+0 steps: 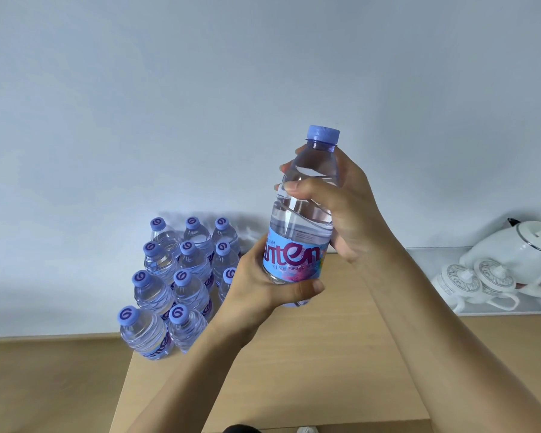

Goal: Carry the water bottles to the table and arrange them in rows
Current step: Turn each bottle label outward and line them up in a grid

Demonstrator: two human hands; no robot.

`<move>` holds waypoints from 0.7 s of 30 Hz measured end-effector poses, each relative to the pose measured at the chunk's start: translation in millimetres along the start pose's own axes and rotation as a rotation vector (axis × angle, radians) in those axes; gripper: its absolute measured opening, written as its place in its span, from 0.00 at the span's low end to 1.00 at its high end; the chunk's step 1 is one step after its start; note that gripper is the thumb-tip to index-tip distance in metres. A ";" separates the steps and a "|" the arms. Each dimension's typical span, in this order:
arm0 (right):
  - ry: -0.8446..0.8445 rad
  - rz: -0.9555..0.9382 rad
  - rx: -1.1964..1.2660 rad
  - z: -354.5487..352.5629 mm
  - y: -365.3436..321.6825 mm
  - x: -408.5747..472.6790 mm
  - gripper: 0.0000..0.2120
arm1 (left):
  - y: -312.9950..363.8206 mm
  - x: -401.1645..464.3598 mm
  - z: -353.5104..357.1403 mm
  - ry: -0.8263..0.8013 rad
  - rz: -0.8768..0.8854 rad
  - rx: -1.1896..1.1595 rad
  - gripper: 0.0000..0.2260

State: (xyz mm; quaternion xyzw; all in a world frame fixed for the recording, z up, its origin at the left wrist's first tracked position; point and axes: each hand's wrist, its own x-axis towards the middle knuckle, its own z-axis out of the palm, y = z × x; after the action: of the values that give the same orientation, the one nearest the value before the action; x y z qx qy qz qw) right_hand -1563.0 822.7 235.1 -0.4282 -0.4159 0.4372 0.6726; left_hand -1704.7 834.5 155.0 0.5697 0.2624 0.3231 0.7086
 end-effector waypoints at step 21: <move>0.129 -0.049 -0.180 4.1 5.6 -8.7 0.11 | -6.4 -5.5 9.7 0.134 0.010 0.119 0.28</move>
State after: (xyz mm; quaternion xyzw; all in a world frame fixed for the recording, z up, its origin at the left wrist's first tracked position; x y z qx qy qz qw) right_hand -1570.5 816.8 229.4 -0.5038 -0.4198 0.3529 0.6674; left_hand -1700.1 823.3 150.8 0.5892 0.3251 0.3482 0.6526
